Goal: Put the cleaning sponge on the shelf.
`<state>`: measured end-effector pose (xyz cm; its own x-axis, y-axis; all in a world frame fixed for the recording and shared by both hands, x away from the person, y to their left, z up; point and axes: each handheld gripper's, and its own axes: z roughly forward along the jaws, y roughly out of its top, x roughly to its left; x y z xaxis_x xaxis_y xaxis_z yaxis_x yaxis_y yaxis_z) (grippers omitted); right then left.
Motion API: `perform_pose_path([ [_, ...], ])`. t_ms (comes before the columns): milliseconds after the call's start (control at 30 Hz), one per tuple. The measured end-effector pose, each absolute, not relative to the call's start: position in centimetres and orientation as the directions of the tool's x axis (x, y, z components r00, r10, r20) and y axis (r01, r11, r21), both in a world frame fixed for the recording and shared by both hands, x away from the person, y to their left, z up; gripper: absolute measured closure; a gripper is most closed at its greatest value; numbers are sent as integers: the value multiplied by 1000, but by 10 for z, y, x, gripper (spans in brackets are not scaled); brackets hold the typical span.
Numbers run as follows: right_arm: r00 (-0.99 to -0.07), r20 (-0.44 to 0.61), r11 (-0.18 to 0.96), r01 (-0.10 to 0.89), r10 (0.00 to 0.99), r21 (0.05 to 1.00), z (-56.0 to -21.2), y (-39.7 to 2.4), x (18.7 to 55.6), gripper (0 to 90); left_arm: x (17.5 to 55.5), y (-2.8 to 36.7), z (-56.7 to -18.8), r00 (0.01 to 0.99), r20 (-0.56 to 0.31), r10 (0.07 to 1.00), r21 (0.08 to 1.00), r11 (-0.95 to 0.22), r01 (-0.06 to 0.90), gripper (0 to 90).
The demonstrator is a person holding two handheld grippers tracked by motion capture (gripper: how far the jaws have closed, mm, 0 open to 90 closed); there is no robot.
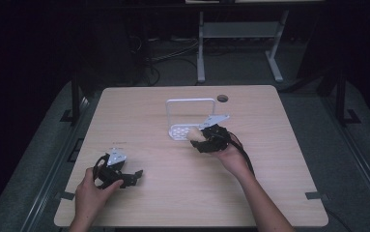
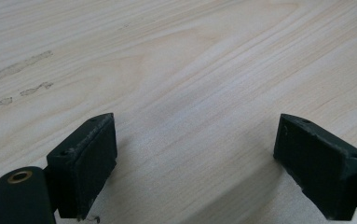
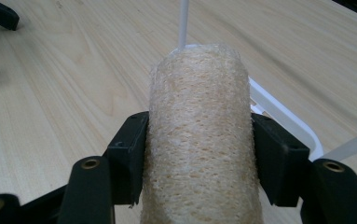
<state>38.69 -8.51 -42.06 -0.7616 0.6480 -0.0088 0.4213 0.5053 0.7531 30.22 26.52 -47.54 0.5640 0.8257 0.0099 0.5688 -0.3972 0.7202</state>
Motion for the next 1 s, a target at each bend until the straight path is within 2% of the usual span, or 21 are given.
perform_pose_path([
  [1000, -753, -37, 532, 428, 657, 731, -429, -63, 420, 408, 302, 265, -475, 567, 11, 824, 719, -400, 568, 127],
])
